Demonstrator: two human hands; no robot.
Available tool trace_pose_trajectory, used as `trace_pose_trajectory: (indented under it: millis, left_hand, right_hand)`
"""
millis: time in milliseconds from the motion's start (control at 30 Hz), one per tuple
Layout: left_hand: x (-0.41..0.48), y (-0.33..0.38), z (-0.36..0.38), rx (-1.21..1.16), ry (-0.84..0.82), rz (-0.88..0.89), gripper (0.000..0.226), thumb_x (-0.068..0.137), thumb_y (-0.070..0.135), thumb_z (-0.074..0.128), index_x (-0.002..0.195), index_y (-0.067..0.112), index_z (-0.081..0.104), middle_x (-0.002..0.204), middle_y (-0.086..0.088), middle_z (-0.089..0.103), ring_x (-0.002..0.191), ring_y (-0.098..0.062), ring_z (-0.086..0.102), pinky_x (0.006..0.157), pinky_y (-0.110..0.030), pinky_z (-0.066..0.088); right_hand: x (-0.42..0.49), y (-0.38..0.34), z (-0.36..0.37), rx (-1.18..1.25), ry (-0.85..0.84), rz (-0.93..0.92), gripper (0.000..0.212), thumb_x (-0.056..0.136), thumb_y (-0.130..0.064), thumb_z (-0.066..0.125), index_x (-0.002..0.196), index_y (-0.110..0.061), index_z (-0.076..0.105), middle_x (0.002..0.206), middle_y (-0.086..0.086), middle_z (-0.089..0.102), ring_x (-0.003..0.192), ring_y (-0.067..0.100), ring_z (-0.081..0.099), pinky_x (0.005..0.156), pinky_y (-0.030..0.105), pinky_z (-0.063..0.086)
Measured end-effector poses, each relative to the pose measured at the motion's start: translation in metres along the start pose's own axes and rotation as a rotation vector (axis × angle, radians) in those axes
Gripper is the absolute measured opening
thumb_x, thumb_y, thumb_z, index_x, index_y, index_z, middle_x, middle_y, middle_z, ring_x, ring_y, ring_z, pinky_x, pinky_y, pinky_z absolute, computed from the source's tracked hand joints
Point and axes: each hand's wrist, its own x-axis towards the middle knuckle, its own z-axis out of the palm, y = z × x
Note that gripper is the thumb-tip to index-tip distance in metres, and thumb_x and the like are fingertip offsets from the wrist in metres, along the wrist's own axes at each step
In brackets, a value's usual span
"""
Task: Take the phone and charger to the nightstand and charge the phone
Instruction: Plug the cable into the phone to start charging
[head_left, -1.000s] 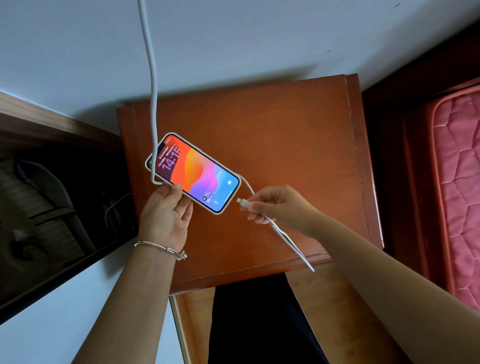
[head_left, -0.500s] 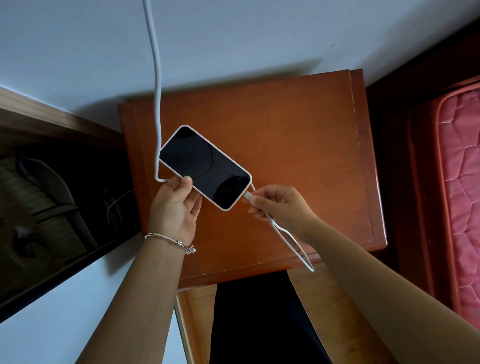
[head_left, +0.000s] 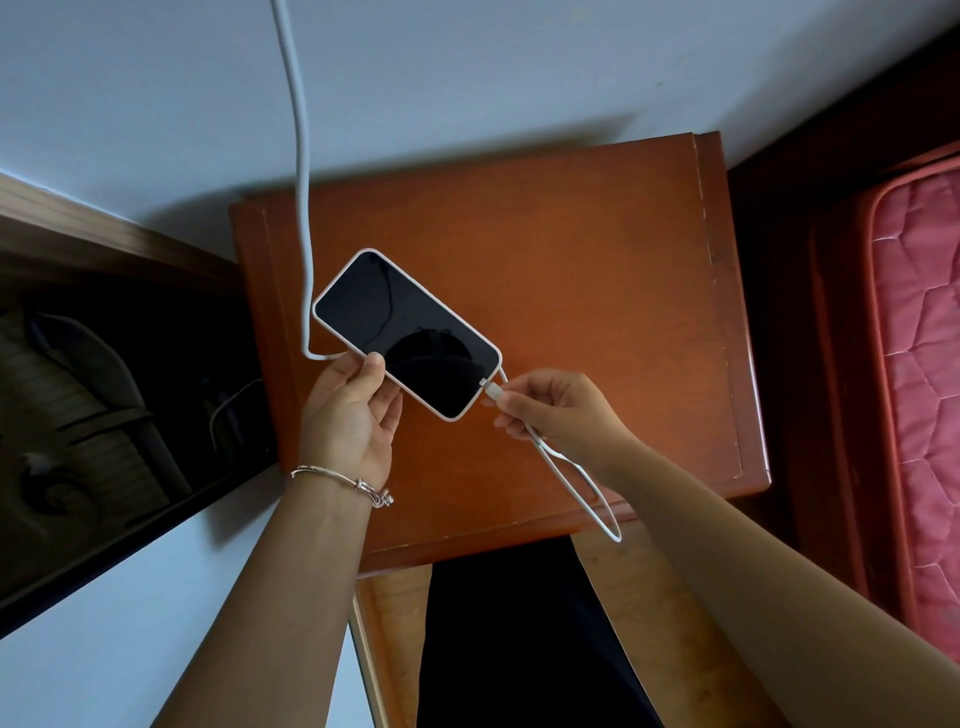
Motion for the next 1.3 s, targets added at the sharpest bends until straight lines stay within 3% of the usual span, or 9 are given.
trace_pose_trajectory:
  millis: [200,533,933,1300]
  left_hand:
    - [0.001,-0.001,-0.003,-0.033,0.031,-0.016,0.006,0.090,0.015,0.057,0.092,0.020,0.061,0.099,-0.002,0.063,0.095,-0.017,0.063,0.075,-0.027,0.049]
    - [0.003,-0.003,-0.001,0.001,-0.001,0.000,0.007,0.090,0.016,0.057,0.093,0.020,0.062,0.099,-0.002,0.063,0.095,-0.017,0.063,0.078,-0.028,0.051]
    - [0.003,-0.004,-0.003,0.087,-0.055,0.088,0.007,0.089,0.015,0.059,0.090,0.021,0.061,0.086,0.005,0.067,0.086,-0.012,0.067,0.075,-0.026,0.050]
    - [0.007,-0.006,-0.005,0.149,-0.094,0.133,0.007,0.089,0.015,0.058,0.093,0.020,0.060,0.091,0.002,0.069,0.085,-0.012,0.068,0.078,-0.026,0.050]
  right_hand:
    - [0.000,0.005,0.003,-0.010,0.014,0.027,0.014,0.088,-0.016,0.064,0.078,-0.023,0.071,0.073,-0.006,0.074,0.067,0.004,0.067,0.067,0.020,0.054]
    - [-0.002,0.005,0.003,-0.022,0.022,0.014,0.011,0.089,-0.018,0.063,0.082,-0.020,0.071,0.063,-0.010,0.072,0.063,0.000,0.066,0.064,0.016,0.052]
    - [-0.004,0.006,0.008,-0.076,0.003,0.028,0.012,0.089,-0.018,0.063,0.079,-0.019,0.070,0.064,-0.010,0.071,0.061,-0.001,0.066,0.062,0.014,0.052]
    - [-0.010,0.009,0.015,-0.050,0.028,0.012,0.012,0.089,-0.013,0.062,0.087,-0.003,0.068,0.072,-0.007,0.071,0.060,-0.002,0.065,0.062,0.013,0.051]
